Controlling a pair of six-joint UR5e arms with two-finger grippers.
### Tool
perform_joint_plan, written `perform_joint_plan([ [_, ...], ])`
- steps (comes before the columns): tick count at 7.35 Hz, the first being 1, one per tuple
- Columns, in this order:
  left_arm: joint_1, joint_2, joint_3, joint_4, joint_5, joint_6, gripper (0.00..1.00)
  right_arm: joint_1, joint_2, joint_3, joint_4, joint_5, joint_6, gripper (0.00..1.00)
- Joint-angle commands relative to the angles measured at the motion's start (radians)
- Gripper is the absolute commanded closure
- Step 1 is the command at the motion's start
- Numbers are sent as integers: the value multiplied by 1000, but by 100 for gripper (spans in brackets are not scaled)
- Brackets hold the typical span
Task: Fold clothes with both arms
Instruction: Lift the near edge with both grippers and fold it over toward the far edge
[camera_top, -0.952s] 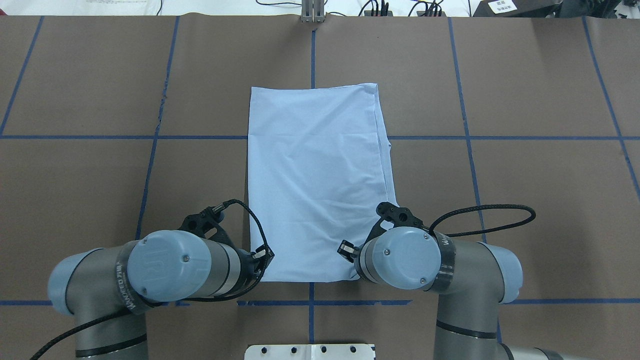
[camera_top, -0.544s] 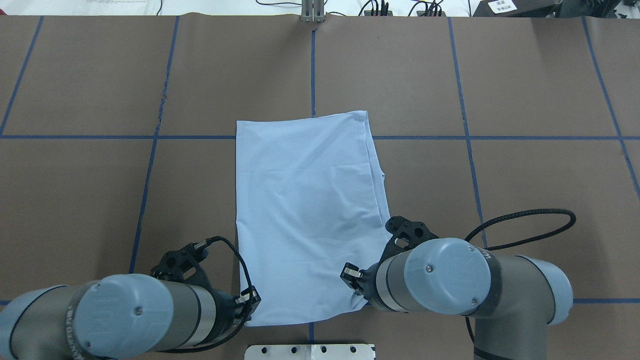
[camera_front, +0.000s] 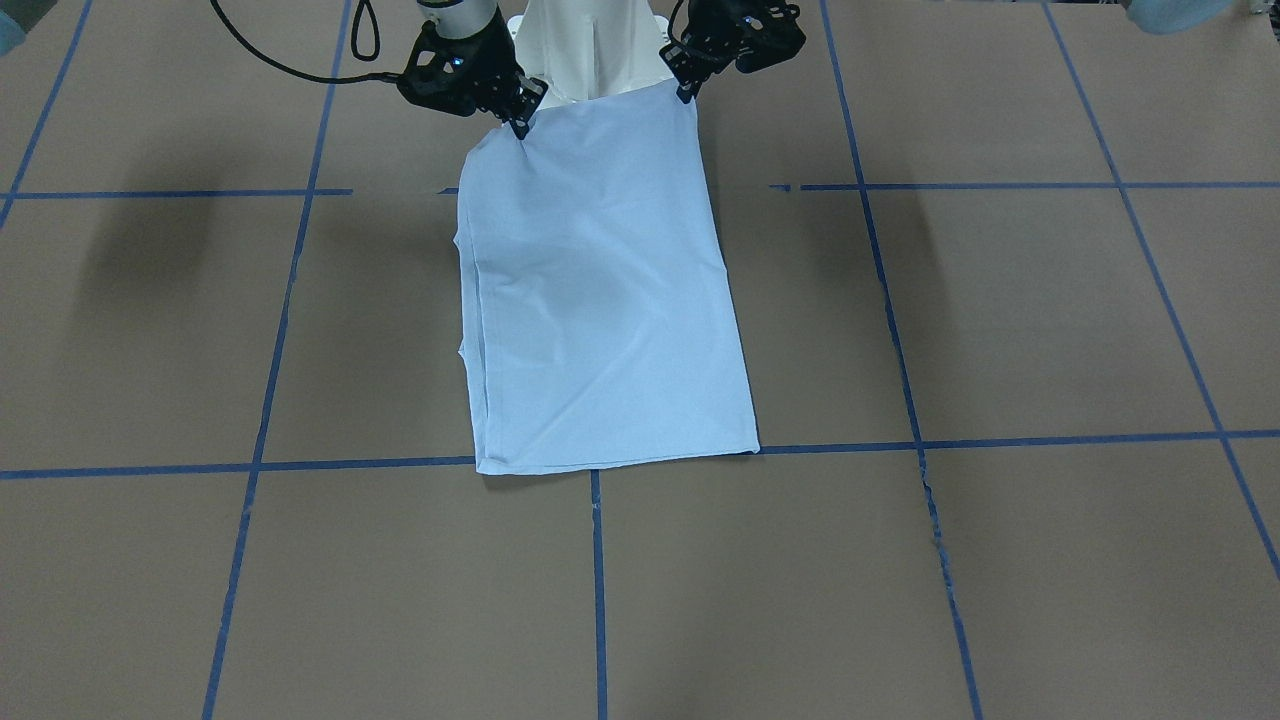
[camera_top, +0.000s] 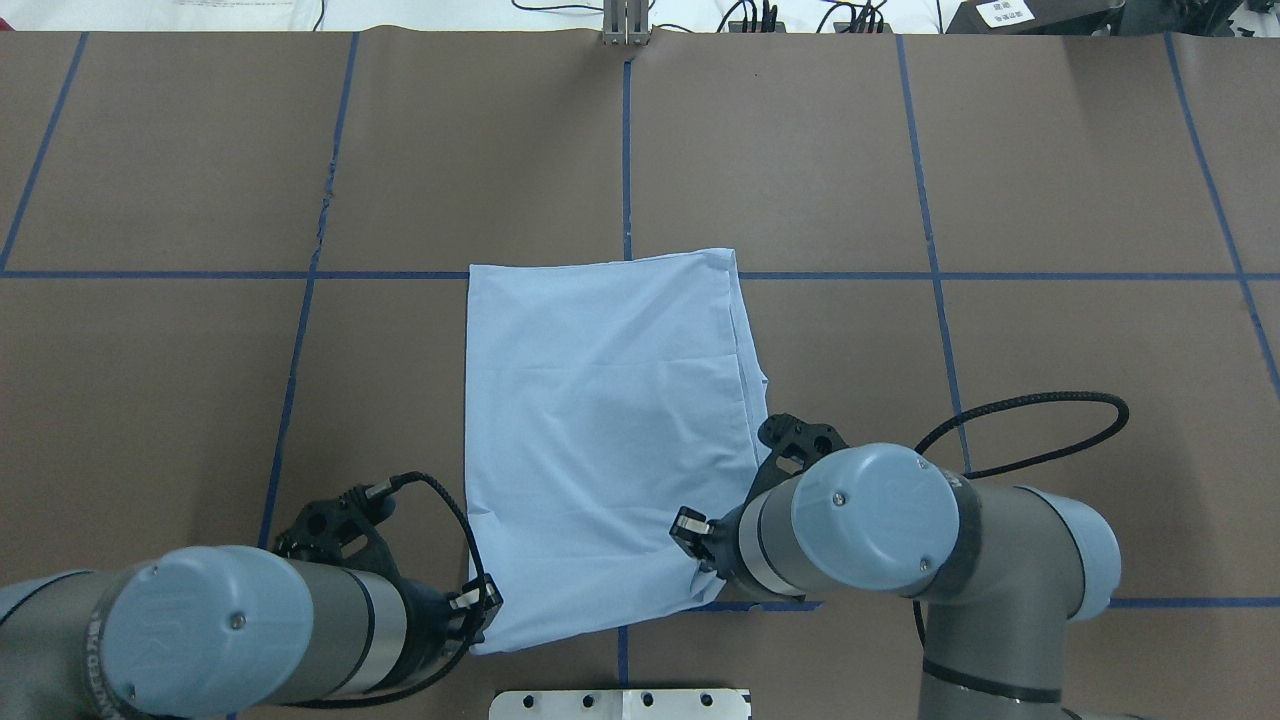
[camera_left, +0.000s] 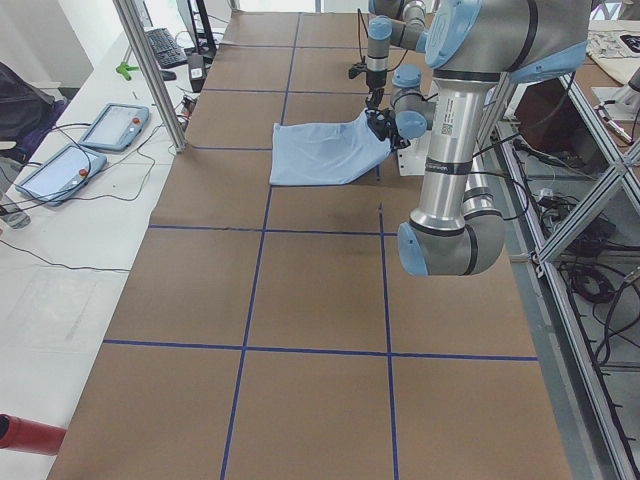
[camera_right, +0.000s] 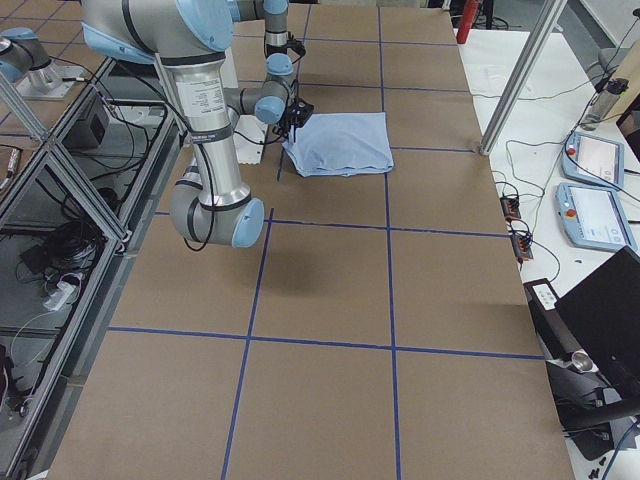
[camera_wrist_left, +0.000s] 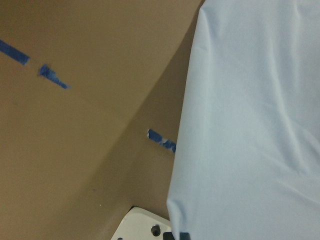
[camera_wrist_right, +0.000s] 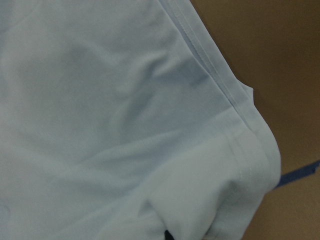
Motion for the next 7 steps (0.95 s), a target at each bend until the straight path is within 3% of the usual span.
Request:
perform_joint_plan([
  [1,-160,-47,65,4,-56,104,100,137,65,-105,34,8,-75,100],
  [3,-265,-150,233,-5,-93,166,100,195,170,-214,34,9,-84,100],
  [5,-336,-163,267,-11,-95,216,100,231,249,-335,34,9,-99,100],
  [6,-401,-223,365,-29,-95,242,100,259,302,-426,36,15,-141,100],
  [7,-466,-307,560,-89,-93,296,100,321,360,-539,36,75,-184,100],
])
